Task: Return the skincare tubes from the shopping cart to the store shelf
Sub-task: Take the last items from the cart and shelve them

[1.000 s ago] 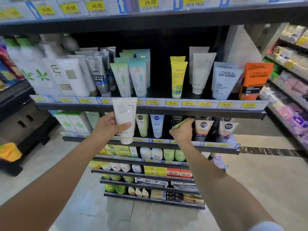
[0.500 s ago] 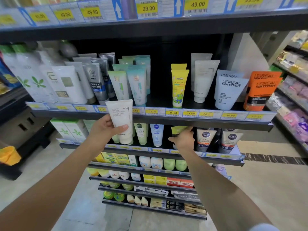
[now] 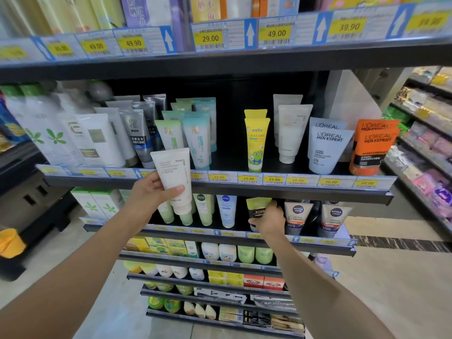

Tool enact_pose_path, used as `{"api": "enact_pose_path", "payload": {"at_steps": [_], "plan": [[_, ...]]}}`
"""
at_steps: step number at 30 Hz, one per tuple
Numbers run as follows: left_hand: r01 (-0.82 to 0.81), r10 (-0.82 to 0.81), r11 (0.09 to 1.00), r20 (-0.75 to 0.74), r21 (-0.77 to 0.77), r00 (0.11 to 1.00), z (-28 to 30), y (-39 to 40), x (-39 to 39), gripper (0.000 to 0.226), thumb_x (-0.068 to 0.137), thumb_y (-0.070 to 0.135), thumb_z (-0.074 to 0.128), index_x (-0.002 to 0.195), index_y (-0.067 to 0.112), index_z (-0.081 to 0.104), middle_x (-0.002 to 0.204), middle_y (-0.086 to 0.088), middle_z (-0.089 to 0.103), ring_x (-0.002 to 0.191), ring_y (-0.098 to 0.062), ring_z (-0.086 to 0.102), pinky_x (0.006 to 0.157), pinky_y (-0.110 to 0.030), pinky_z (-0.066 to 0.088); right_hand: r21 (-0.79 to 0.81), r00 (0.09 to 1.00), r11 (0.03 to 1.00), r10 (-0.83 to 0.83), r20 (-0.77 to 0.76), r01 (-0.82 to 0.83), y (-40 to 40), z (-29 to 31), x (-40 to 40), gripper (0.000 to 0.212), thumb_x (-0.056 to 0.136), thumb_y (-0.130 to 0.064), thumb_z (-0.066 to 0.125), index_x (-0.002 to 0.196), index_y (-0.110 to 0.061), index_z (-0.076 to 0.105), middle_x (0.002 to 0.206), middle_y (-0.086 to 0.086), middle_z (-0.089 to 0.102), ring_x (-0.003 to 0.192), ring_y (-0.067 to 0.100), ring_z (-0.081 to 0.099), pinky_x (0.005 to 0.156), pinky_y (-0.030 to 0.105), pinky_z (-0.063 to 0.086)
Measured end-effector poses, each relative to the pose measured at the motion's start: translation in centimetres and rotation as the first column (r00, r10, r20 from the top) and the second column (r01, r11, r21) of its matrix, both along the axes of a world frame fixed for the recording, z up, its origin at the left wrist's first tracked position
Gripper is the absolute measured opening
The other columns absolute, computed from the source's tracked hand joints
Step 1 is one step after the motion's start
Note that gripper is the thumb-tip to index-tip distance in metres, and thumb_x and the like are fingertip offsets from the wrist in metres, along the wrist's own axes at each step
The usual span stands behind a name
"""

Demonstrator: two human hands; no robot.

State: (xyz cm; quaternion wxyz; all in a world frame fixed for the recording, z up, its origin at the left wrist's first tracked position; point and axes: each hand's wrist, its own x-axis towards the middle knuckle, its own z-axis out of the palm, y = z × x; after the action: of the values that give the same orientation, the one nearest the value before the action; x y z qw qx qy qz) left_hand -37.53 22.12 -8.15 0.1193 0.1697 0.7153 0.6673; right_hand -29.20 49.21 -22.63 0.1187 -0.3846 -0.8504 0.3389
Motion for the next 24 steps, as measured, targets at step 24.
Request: {"api": "enact_pose_path", "payload": {"at_steps": [24], "plan": [[0.159, -0.166, 0.986, -0.129, -0.058, 0.978, 5.3, 2.6, 2.3, 0.045, 0.071, 0.006, 0.082, 0.109, 0.026, 0.069, 0.104, 0.012, 0.075, 0.097, -0.007, 0.071, 0.085, -0.029, 0.054, 0.118, 0.927, 0.988, -0.045, -0.373, 0.096, -0.4, 3.8, 9.3, 0.024, 0.092, -0.032, 0.065, 0.109, -0.015, 0.069, 0.098, -0.001, 0.071, 0.077, 0.004, 0.063, 0.068, 0.018, 0.047]]}}
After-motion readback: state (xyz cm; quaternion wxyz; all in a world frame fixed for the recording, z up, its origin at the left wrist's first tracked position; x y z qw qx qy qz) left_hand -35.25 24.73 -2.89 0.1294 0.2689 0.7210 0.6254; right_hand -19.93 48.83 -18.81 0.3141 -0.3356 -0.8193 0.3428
